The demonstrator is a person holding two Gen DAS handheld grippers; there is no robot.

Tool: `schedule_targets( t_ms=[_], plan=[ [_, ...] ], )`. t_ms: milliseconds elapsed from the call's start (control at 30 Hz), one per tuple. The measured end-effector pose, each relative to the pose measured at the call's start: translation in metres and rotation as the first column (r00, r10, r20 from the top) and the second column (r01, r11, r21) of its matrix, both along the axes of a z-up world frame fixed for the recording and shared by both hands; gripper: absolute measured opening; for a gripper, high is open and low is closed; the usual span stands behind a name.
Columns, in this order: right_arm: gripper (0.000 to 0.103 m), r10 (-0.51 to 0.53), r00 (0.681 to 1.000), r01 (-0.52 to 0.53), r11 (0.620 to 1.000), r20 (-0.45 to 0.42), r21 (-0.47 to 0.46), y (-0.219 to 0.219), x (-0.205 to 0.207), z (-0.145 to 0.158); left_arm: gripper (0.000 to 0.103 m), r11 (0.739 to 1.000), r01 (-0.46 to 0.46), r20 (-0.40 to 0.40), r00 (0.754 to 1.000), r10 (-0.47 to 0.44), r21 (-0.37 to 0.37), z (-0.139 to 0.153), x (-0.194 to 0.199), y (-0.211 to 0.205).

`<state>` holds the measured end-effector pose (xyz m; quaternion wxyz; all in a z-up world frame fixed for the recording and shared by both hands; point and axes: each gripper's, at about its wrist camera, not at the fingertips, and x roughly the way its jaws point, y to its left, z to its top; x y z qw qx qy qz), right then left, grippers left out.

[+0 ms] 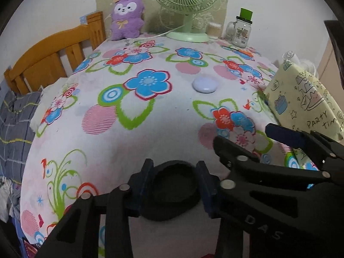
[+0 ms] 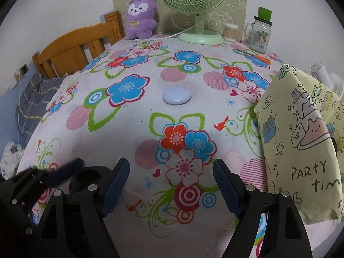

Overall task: Organize rigid objects
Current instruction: 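Close left tool on the black round puck and lift it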

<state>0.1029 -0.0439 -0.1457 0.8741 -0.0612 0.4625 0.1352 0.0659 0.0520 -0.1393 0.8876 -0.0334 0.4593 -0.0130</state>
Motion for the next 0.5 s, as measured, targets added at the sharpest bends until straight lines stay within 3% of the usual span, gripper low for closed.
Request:
schedule_targets(
  t_ms=[333,400,500],
  plan=[
    [0.082,-0.009,1.000,0.009,1.000,-0.011,-0.003,-0.0005,0.0106,-0.0025,0.042,1.000,-0.004,-0.010,1.000,0.004,-0.012,0.0004,0.0048,0.0017],
    [0.082,-0.007,1.000,0.007,1.000,-0.010,0.000,-0.0003,0.0096,-0.0023,0.053,1.000,-0.006,-0.016,1.000,0.006,-0.028,0.0005,0.0026,0.0031],
    [0.082,-0.006,1.000,0.006,1.000,-0.010,0.002,-0.0013,0.0075,-0.0027,0.057,1.000,-0.001,-0.020,1.000,0.001,-0.028,0.0005,-0.0021,0.0012]
  ],
)
